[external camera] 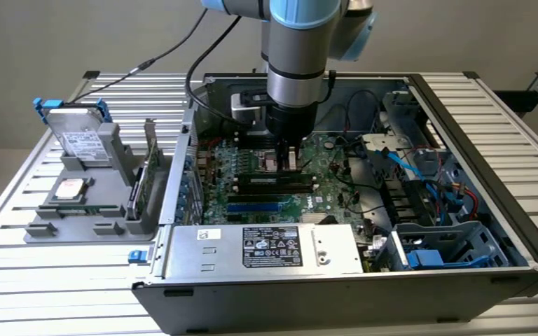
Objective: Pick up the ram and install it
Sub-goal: 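Insert the ram into the slot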
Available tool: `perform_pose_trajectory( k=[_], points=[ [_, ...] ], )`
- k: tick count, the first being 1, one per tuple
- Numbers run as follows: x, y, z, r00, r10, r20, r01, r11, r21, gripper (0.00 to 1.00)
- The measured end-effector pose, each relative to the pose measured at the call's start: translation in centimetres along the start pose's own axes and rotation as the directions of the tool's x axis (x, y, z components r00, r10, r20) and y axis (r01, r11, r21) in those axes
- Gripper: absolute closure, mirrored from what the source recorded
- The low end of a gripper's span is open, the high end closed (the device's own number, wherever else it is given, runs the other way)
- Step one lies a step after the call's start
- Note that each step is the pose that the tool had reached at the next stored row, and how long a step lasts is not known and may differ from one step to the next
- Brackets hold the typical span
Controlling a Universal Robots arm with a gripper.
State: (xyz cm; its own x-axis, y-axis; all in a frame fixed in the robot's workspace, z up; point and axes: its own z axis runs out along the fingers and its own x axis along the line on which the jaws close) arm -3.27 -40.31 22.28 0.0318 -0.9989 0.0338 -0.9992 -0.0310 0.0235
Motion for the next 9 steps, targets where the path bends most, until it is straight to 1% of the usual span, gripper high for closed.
perform_pose_trajectory(
  k=[9],
  points=[
    [0.14, 0.01, 0.00, 1.0000, 0.000, -0.0001, 0.000, 1.0000, 0.0000, 0.86]
  ],
)
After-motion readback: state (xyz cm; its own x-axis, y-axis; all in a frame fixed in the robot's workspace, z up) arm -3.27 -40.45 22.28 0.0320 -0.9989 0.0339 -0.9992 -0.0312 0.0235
